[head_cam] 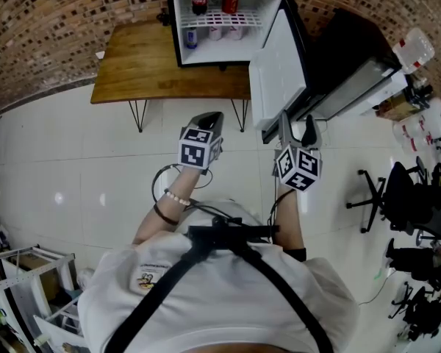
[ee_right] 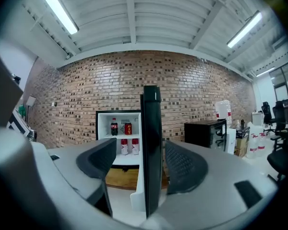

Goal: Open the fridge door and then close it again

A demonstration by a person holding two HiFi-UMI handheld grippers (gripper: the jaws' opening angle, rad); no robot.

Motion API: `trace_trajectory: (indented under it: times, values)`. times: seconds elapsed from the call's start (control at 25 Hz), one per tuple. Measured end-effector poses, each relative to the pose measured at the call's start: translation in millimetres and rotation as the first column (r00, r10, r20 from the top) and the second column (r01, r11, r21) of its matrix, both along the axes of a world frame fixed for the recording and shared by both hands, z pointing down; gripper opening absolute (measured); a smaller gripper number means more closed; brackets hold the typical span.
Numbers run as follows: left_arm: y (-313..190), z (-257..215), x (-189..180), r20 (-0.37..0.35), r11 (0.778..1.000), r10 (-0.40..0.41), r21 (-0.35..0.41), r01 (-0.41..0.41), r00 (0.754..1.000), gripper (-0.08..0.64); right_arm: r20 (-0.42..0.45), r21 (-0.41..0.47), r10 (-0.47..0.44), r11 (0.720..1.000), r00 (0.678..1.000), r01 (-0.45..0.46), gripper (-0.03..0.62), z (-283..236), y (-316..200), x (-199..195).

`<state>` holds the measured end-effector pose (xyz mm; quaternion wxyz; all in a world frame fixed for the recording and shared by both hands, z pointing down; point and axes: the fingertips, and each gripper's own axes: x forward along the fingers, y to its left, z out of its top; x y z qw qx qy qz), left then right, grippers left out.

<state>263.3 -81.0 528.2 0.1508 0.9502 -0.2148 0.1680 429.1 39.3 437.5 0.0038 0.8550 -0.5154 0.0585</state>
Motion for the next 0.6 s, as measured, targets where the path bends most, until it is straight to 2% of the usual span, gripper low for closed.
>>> trace_trajectory:
  times: [0.32, 0.6]
  values:
    - [-8.0, 8.7, 10.4, -0.002, 0.999, -0.045, -0.014, 0.045, 0.999, 0.002, 0.032, -0.011, -0.051, 0.999, 0.998, 0.052, 0.345, 9.5, -13.8, 17.2]
    - [-16.4, 11.7, 3.8, 0.003, 0.996, -0.081, -0.025, 0.081, 0.997, 0.002, 0.057, -0.022, -0.079, 0.997, 0.995, 0.081, 0.342, 16.3, -27.1, 19.4]
